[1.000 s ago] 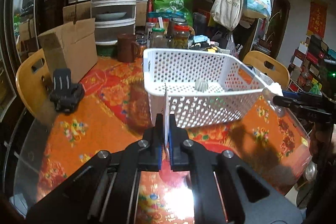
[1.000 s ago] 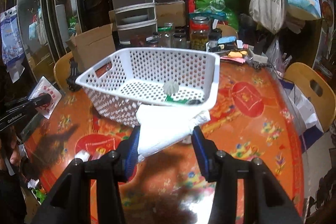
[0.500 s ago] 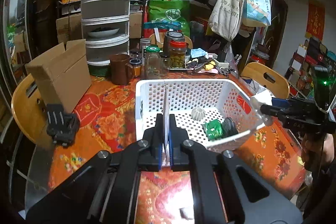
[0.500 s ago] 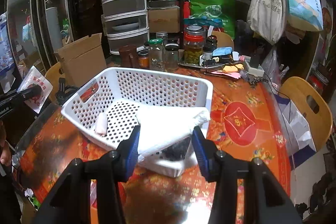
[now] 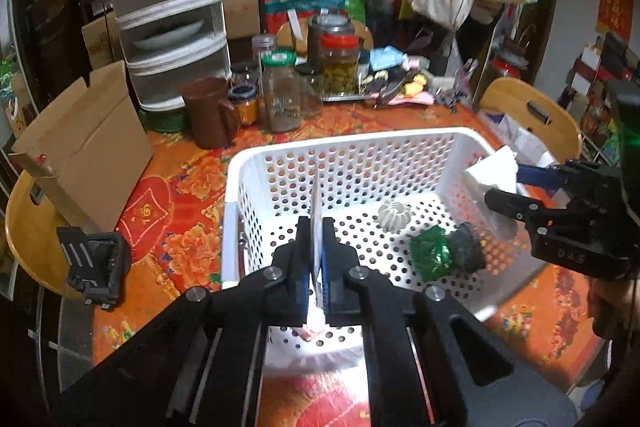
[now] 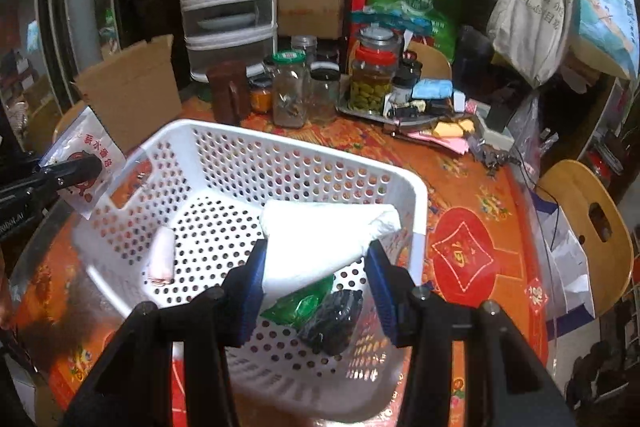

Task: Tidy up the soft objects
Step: 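Drop the white cloth from the right tool while the left tool drops the snack packet into the basket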

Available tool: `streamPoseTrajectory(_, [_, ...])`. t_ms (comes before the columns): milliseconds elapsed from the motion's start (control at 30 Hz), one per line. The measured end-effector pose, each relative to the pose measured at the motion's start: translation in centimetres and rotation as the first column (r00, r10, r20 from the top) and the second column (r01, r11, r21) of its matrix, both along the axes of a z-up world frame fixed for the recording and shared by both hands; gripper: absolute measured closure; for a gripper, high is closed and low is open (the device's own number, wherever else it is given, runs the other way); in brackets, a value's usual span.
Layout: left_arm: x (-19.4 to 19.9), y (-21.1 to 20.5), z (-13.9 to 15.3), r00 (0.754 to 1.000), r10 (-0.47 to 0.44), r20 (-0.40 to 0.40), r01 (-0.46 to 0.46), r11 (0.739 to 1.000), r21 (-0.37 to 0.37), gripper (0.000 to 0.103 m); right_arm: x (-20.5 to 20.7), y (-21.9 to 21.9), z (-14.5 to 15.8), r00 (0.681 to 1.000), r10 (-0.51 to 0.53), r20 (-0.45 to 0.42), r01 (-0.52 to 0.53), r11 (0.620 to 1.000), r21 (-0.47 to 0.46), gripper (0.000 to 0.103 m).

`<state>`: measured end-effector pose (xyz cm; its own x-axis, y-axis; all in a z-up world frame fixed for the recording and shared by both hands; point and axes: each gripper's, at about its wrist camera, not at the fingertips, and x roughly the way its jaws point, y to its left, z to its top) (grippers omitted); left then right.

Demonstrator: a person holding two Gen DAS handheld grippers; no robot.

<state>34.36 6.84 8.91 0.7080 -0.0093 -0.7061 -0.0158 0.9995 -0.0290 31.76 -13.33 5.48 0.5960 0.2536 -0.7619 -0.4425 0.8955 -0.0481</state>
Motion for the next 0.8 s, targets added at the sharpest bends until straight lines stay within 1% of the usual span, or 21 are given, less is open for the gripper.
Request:
streamPoseTrajectory(133, [2.6, -0.3, -2.4, 0.998, 0.013, -0.06, -0.011, 1.0, 0.025, 0.099, 1.8, 0.8, -1.2, 0.999, -0.014, -0.033, 0.013, 1.0, -0.025, 0.055])
streamPoseTrajectory(200, [3.8, -0.2, -3.3, 0.996, 0.017, -0.085, -0.015, 1.0, 0.025, 0.099, 2.4, 1.1, -1.9, 0.998, -0.024, -0.05, 0.022, 0.999, -0.041, 0.055])
streamPoseTrajectory(333, [5.1, 0.1, -4.9, 0.993, 0.025, -0.117, -0.021, 0.999, 0.034, 0.099, 3.6, 1.5, -2.9, 0.996, -0.034, -0.08, 0.029, 0.998, -0.054, 0.055])
streamPoseTrajectory(467, [5.9, 0.4, -5.8, 0.99, 0.034, -0.133, -0.029, 0.999, 0.04, 0.099, 4.2, 1.8, -3.4, 0.996, -0.037, -0.083, 0.032, 0.998, -0.061, 0.055])
streamPoseTrajectory(733, [6.3, 0.6, -6.7, 0.989, 0.03, -0.144, -0.025, 0.999, 0.034, 0.099, 4.8, 2.2, -4.1, 0.995, -0.032, -0.09, 0.026, 0.997, -0.067, 0.054])
streamPoseTrajectory(800, [6.3, 0.5, -6.8, 0.989, 0.03, -0.145, -0.024, 0.999, 0.039, 0.099, 4.7, 2.2, -4.0, 0.996, -0.028, -0.084, 0.023, 0.998, -0.061, 0.051])
